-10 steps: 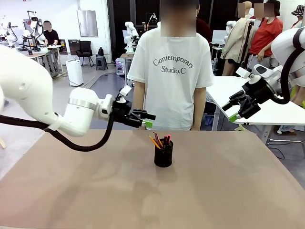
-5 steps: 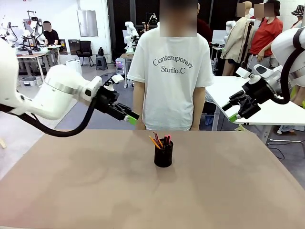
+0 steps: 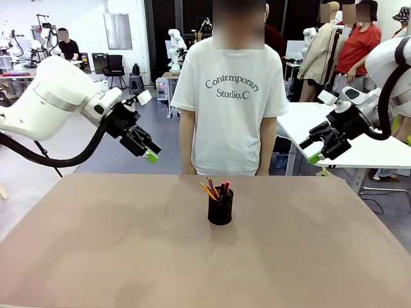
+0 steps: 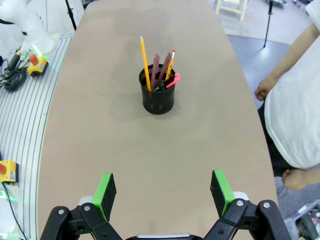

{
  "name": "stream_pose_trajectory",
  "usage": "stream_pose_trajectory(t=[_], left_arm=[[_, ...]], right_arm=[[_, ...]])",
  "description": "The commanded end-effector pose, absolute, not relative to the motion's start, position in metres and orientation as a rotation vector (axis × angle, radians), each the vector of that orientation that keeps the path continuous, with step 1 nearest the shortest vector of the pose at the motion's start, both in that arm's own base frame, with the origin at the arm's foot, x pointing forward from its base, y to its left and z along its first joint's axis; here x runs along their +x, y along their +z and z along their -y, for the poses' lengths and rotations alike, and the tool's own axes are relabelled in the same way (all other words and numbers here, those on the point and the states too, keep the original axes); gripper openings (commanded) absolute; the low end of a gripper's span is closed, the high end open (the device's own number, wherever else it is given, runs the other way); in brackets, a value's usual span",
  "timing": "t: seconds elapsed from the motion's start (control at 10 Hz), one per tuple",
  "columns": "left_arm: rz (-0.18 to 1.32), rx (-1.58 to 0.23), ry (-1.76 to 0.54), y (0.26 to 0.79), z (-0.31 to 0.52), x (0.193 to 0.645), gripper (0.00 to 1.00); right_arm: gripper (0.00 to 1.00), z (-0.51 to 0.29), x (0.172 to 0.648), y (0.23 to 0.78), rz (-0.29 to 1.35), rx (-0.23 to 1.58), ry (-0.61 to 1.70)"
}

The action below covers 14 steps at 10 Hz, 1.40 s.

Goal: Place the pens into the pen holder.
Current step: Pick up a writing instrument from the table and place it into the Pen holder.

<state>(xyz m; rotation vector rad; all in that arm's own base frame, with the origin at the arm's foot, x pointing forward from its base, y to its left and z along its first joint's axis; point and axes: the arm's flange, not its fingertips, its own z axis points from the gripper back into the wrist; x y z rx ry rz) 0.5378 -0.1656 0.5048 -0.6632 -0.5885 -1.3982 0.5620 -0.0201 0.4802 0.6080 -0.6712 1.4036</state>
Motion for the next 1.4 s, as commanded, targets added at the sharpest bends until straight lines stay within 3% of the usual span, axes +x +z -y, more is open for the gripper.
stream_pose_trajectory(t=[0.0,0.5,0.8,0.9,1.3], left_arm=[[0.641,-0.603,-1.455,0.496,0.149,0.528,0.95],[0.836,-0.527,-1.367,0.493,0.107,0.514,0.95],[0.891,-0.591,-1.339,0.491,0.092,0.510,0.95],[0.828,-0.541,-1.337,0.497,0.097,0.520,0.95],[0.828,-0.541,-1.337,0.497,0.097,0.520,0.95]], right_arm=[[1.00,0.020,0.562,0.483,0.684,0.610,1.404],[1.00,0.020,0.562,0.483,0.684,0.610,1.404],[1.00,0.020,0.562,0.483,0.684,0.610,1.404],[1.00,0.020,0.562,0.483,0.684,0.610,1.404],[1.00,0.020,0.562,0.483,0.684,0.610,1.404]])
